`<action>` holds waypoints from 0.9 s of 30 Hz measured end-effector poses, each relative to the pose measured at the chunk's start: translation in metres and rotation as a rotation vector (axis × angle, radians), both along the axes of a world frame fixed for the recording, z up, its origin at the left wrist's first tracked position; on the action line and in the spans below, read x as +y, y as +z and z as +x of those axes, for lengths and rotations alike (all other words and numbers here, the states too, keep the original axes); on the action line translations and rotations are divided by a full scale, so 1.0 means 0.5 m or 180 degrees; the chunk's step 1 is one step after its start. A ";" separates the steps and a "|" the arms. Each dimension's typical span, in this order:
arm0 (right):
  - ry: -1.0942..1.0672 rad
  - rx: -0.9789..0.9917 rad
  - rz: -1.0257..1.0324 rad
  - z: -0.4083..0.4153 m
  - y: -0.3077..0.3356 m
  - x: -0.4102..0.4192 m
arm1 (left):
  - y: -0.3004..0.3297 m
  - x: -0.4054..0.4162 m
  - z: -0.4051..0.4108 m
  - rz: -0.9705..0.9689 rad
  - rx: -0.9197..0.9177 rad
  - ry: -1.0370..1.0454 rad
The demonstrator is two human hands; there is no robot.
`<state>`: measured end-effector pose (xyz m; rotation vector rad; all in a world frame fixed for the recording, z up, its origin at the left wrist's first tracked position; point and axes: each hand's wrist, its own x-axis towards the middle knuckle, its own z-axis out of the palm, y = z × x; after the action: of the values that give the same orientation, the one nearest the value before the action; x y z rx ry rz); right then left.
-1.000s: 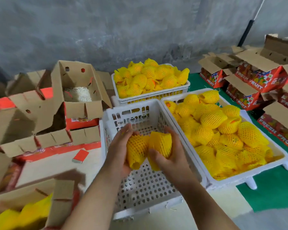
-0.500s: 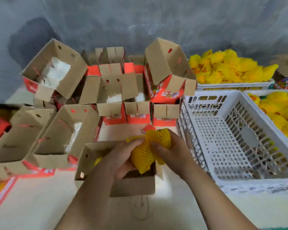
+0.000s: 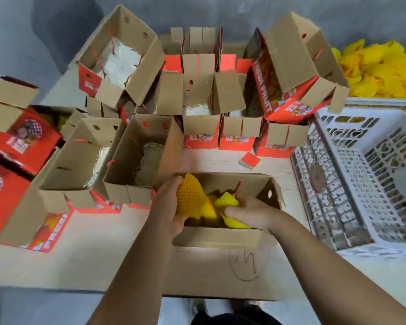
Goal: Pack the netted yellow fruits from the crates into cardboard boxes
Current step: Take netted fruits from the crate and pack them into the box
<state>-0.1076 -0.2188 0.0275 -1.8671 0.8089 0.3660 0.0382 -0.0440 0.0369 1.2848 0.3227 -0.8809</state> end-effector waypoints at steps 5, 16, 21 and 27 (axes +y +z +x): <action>0.1525 0.1011 -0.0440 0.088 -0.042 0.019 | -0.007 0.020 0.024 -0.0190 0.0166 0.0047; -0.0582 -0.1026 0.2078 0.089 -0.037 0.048 | -0.023 -0.038 -0.024 -0.0023 -0.0847 -0.0423; -0.0504 -0.1310 0.0573 0.107 -0.014 0.057 | -0.005 -0.035 0.007 -0.0040 -0.1867 -0.0751; 0.1632 0.0325 -0.0677 0.161 -0.053 0.105 | -0.043 -0.013 0.025 0.0384 -0.2385 -0.0309</action>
<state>-0.0273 -0.1665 0.0009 -2.2650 0.4350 0.7220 0.0505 -0.0506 0.0156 1.6534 -0.2853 -0.4102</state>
